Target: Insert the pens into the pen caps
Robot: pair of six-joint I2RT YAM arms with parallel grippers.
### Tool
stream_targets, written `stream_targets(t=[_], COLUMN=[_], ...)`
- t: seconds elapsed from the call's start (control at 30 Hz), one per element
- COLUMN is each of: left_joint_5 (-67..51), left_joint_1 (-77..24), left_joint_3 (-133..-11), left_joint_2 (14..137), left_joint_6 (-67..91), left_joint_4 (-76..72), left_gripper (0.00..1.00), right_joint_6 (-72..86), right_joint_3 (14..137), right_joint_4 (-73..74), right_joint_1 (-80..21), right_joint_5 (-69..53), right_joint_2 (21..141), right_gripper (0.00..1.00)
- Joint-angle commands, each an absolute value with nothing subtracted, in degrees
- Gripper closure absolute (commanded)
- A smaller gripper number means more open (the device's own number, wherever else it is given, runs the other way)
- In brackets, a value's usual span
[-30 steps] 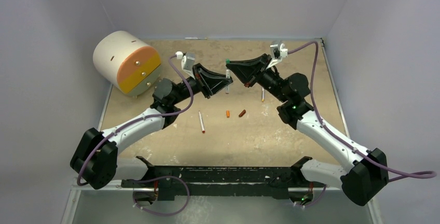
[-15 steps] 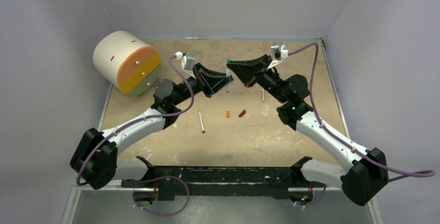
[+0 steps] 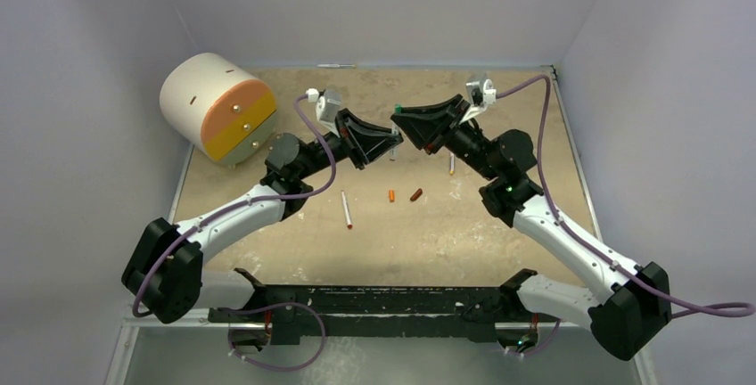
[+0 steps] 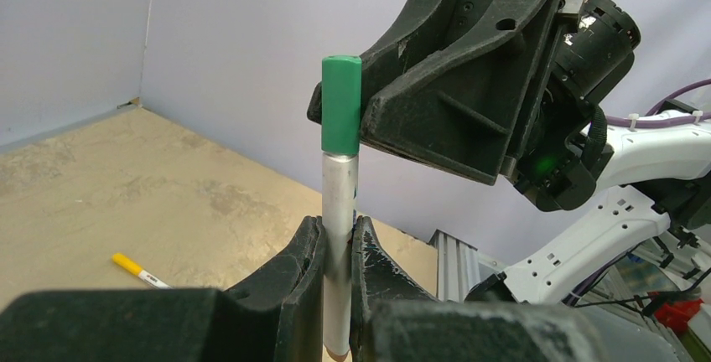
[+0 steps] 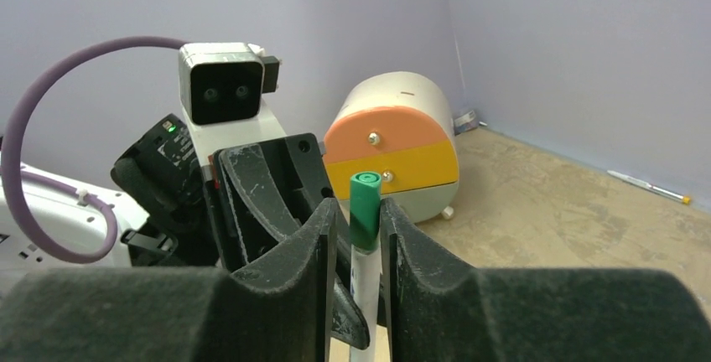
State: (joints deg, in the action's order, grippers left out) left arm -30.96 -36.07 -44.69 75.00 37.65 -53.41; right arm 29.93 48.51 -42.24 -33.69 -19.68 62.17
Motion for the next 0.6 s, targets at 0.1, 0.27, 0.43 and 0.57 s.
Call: stream_targets(t=[0.1,0.27,0.43,0.57], left_joint_5=[-33.96,-34.48,-35.64,-37.08], left_joint_1=[-36.47,-36.47,-36.47,-36.43], left_joint_3=[-48.07,-47.76,-47.72,-47.48], left_joint_2=[74.75,75.16,75.55,75.59], left_joint_6=[34.04,33.83,34.71,35.60], left_joint_4=[-53.62,-54.37,-56.28,-57.68], left_gripper=[1.00,1.00,1.00,1.00], right_joint_6=[28.44,27.90,26.00,25.29], right_joint_3=[50.43,50.78,52.55,53.71], right_joint_4=[-42.16,-40.92,-38.26,-36.69], right_joint_1=[-34.04,-34.07,-34.06,-33.97], right_joint_5=[-23.01,-22.83,-22.92,-22.51], right_joint_2=[59.87,58.78,58.11,58.14], right_gripper=[0.70,0.63,0.52,0.50])
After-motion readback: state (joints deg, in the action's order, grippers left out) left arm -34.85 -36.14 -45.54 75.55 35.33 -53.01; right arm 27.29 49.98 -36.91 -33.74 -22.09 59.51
